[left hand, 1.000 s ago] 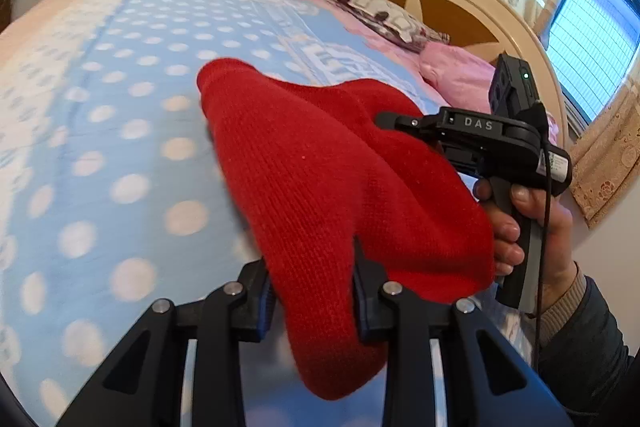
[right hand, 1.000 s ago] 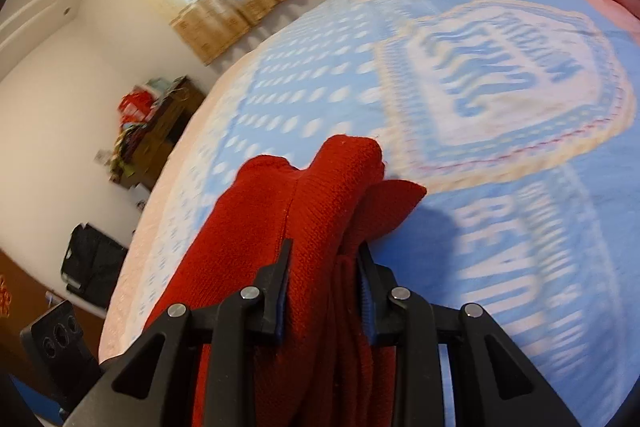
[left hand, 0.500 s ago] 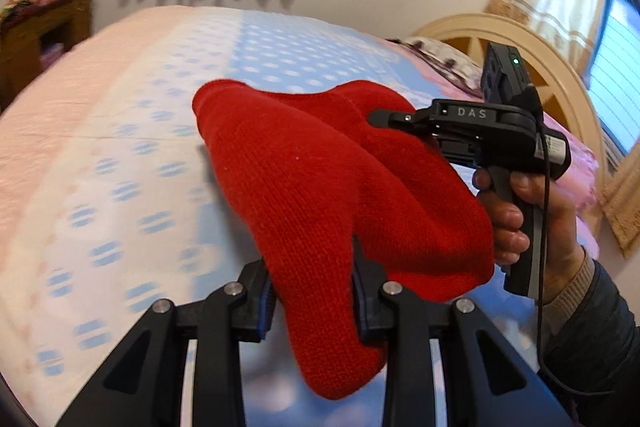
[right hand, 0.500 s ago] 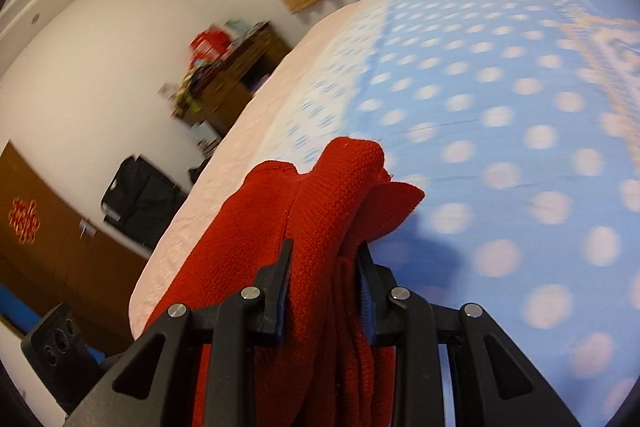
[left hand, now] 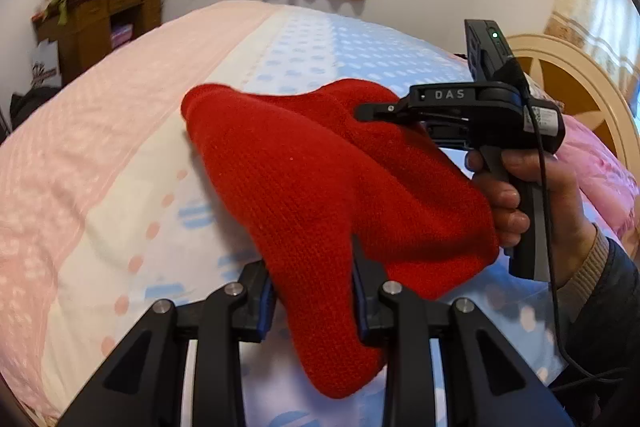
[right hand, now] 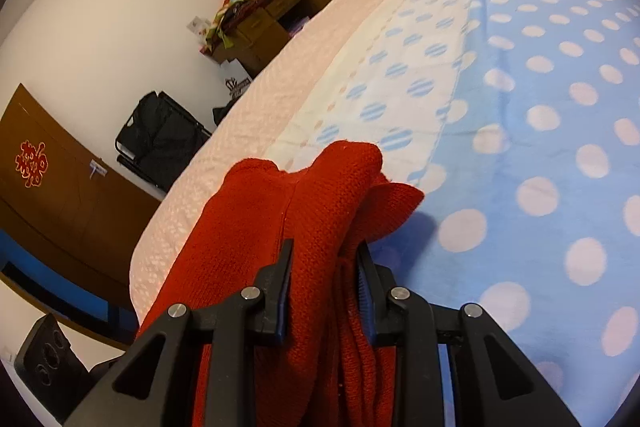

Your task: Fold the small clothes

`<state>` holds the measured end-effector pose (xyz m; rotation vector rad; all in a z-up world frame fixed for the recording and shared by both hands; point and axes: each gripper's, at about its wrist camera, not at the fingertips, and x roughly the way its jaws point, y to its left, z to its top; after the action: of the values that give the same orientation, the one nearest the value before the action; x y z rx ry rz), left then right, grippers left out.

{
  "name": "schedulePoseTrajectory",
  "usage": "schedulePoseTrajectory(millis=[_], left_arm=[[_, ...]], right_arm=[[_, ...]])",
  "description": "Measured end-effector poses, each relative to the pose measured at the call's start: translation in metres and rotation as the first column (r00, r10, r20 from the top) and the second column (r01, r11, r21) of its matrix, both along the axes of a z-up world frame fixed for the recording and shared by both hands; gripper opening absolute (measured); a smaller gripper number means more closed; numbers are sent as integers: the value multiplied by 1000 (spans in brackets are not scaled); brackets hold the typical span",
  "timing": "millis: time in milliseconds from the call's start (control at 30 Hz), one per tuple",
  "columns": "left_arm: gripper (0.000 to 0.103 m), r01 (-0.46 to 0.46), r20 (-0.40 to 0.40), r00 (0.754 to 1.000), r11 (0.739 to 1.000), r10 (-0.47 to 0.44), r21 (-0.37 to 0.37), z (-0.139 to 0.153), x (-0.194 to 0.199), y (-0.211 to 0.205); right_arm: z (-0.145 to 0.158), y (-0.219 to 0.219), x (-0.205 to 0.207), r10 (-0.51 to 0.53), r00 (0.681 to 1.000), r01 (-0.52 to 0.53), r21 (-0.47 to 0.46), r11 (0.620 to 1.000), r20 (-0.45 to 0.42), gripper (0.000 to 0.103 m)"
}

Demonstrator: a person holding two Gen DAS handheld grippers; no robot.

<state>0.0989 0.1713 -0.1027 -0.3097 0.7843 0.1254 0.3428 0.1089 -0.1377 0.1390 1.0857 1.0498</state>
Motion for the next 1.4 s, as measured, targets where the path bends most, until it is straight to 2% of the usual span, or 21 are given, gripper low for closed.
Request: schedulePoseTrajectory(millis=[167,267,300,367,467,567,633,700,767,800,900,967,1033,1200,1400], left_arm=[[33,-38,-11,999,999,38,-16,-19,1,-1],[36,-64,2,998,998,64,-5,-24,3,-3],[37,-66,3,998,998,66,5,-24,4,-6],[45,-75,8,997,997,75,15,-21,-1,-4],[45,-89,15,996,996,89,-5,-13,-8,0],[46,-98,45,994,995,100,-29,-2,-15,6],[47,-110,80,990,993,112,-30,7,-20,10],[48,-118,124,985,993,117,-4,16,-21,13],[60,-138,148,980,990,132,31,20,-21,16],[62,-147,154,978,988,138,47,20,-19,18],[63,-170,110,981,980,159,103,4,-11,23],[65,-164,61,986,980,157,114,-14,-6,26],[65,-161,45,987,982,157,98,-25,-7,27],[66,-152,58,988,980,145,127,-23,-14,18],[71,-133,49,991,984,128,120,-24,-18,9]], right_arm=[[-16,-2,5,-23,999,22,-33,999,-35,29],[-17,-8,4,-56,998,55,-54,997,-9,38],[-13,-12,2,-72,997,72,-57,996,7,43],[0,-20,-3,-96,994,99,-51,994,54,43],[31,-33,-21,-123,979,126,-3,992,165,48],[57,-40,-51,-78,975,65,70,995,210,51],[62,-39,-75,-15,973,-3,79,997,232,52],[56,-34,-92,24,972,-37,52,998,235,52],[42,-32,-104,47,972,-48,-2,999,229,52],[34,-30,-110,50,970,-44,-33,999,236,52],[22,-34,-118,39,967,-24,-64,998,250,52],[20,-39,-121,33,967,-16,-71,997,252,52],[20,-41,-123,32,959,-4,-98,995,283,52],[12,-49,-116,-9,964,37,-99,994,266,52],[6,-52,-119,-27,958,63,-118,991,284,52]])
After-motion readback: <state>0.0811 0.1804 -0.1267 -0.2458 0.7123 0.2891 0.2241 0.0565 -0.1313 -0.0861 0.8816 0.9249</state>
